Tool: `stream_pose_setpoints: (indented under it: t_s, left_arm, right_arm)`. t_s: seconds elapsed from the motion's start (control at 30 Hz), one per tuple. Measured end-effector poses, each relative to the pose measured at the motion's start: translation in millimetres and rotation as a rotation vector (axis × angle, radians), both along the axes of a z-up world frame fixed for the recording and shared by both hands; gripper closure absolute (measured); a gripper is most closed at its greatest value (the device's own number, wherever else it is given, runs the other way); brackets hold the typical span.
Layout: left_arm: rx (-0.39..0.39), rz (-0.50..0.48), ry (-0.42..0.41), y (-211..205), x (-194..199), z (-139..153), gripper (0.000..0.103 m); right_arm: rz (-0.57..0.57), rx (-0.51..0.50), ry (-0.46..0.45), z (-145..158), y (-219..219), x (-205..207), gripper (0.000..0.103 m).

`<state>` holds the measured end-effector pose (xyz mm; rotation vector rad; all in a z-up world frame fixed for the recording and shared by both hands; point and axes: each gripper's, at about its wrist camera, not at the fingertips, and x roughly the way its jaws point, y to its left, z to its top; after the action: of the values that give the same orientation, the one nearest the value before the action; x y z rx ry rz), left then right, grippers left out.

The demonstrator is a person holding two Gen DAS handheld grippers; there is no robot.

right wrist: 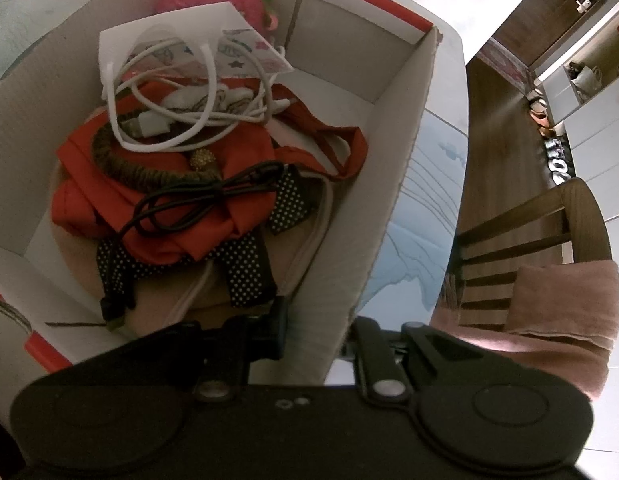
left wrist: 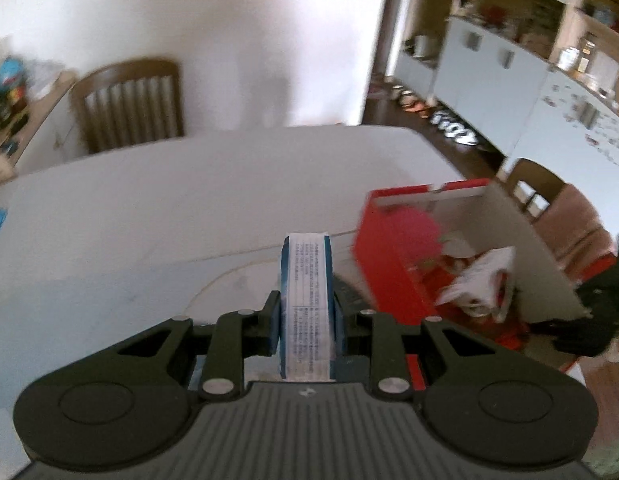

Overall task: Organize objects
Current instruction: 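Carry the white-and-blue box over the cardboard box with the left gripper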

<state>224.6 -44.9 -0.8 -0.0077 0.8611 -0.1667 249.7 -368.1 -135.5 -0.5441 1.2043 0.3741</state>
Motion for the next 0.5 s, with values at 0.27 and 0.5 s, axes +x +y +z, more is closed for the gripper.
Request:
stream_pose_setpoints:
  t_s: [0.27, 0.5]
  left_arm:
    - [-0.015, -0.16, -0.043, -57.1, 6.8, 22.5, 0.079]
    - [-0.012, -0.292, -0.076, -109.8, 26.3, 30.1, 0.079]
  right_arm:
    - [0.003, 0.003, -0.003, -0.8, -0.3, -0.3, 0.09]
    - [0.001, 0.008, -0.005, -0.9, -1.0, 0.6, 0.091]
